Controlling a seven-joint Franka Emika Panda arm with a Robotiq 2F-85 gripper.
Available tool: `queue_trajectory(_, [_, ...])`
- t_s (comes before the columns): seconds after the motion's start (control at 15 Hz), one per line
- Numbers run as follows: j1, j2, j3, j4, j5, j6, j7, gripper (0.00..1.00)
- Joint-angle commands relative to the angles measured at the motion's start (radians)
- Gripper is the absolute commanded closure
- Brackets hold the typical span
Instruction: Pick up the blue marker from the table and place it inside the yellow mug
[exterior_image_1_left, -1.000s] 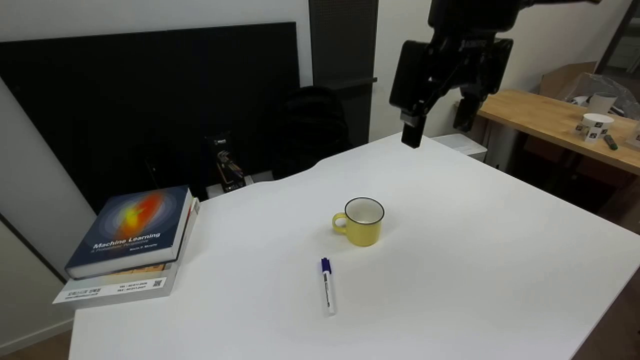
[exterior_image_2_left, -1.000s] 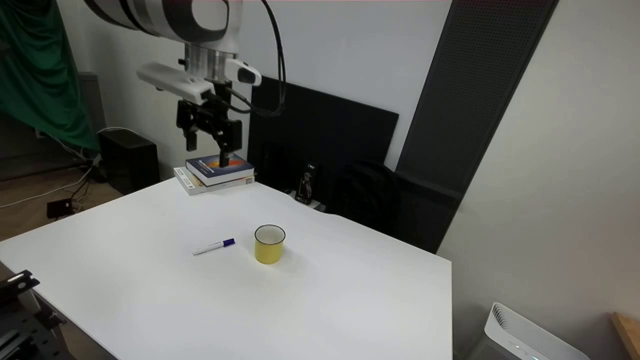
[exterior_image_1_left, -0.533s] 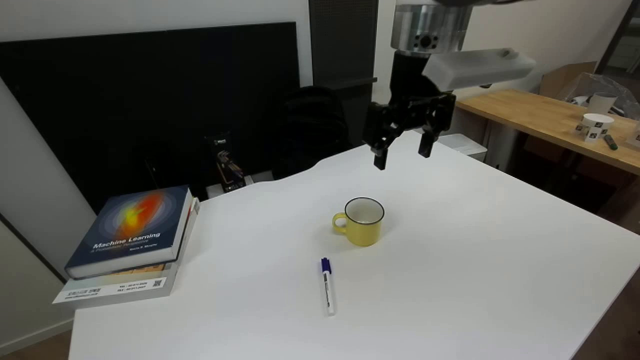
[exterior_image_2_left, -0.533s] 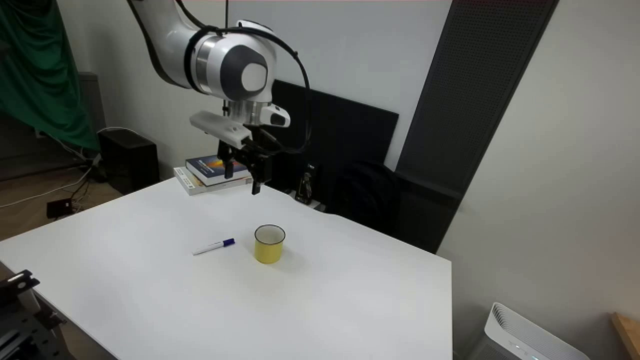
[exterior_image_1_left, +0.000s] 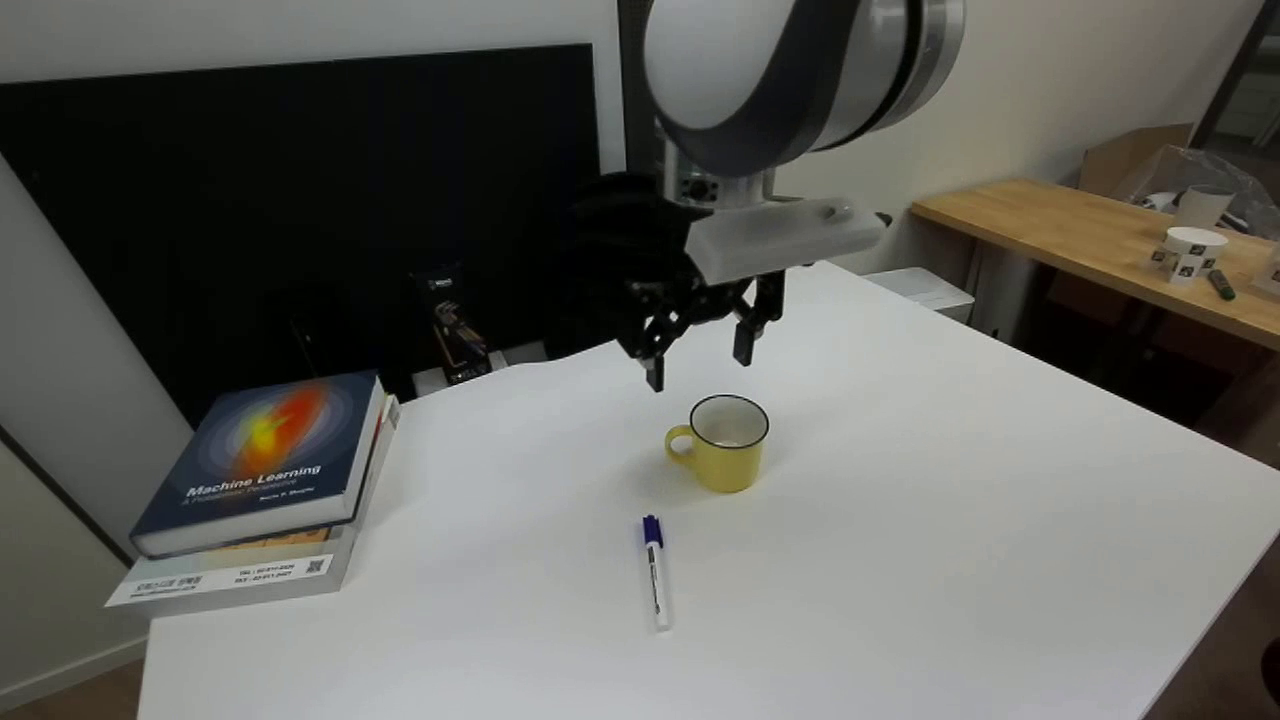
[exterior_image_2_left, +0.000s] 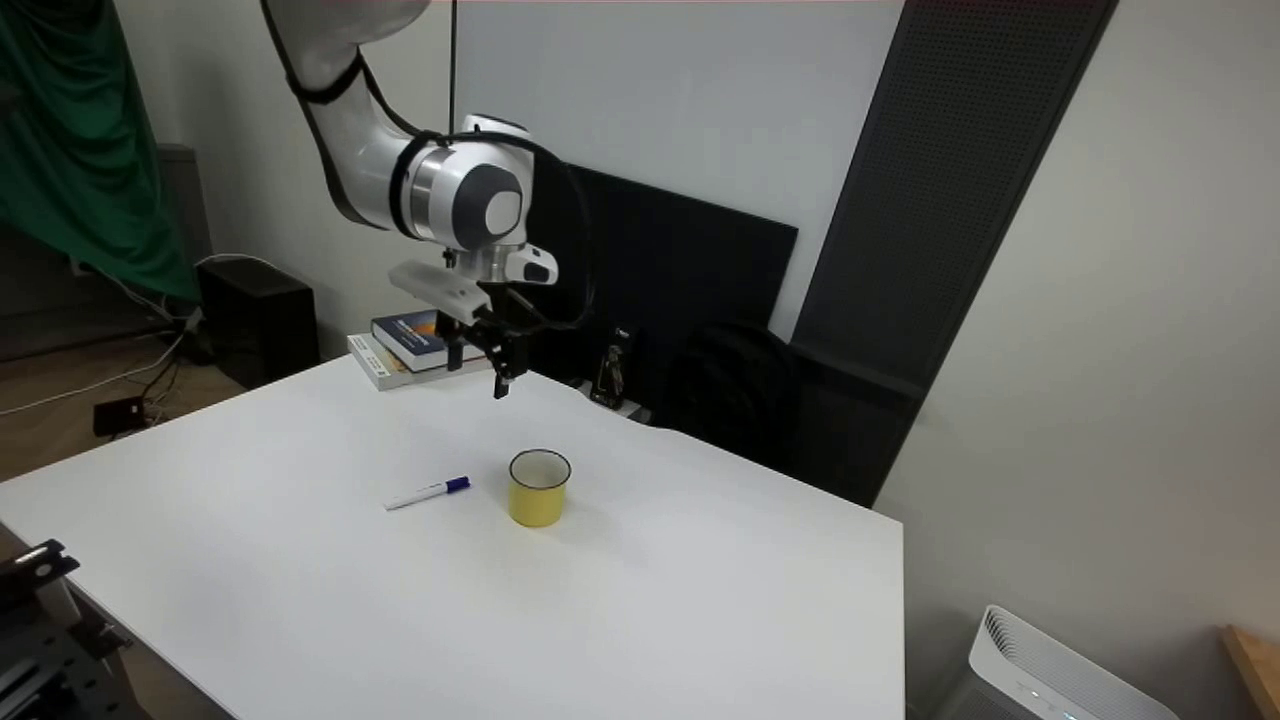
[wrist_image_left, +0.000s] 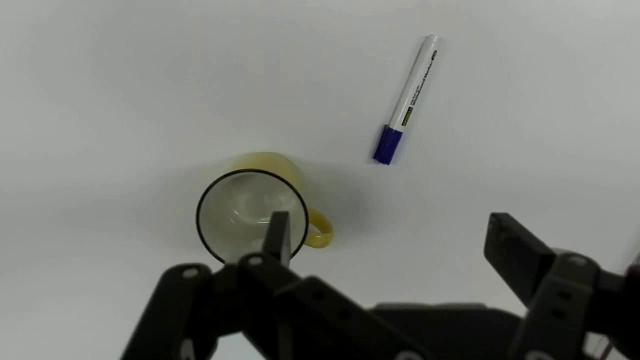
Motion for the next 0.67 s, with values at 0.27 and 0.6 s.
queue_trajectory(0.27, [0.153,0.155,-0.083,0.135,-0.019,0.045,0.207,0.0])
queue_trajectory(0.6, [0.242,0.21,-0.129,0.138,-0.01,0.12,0.318,0.0])
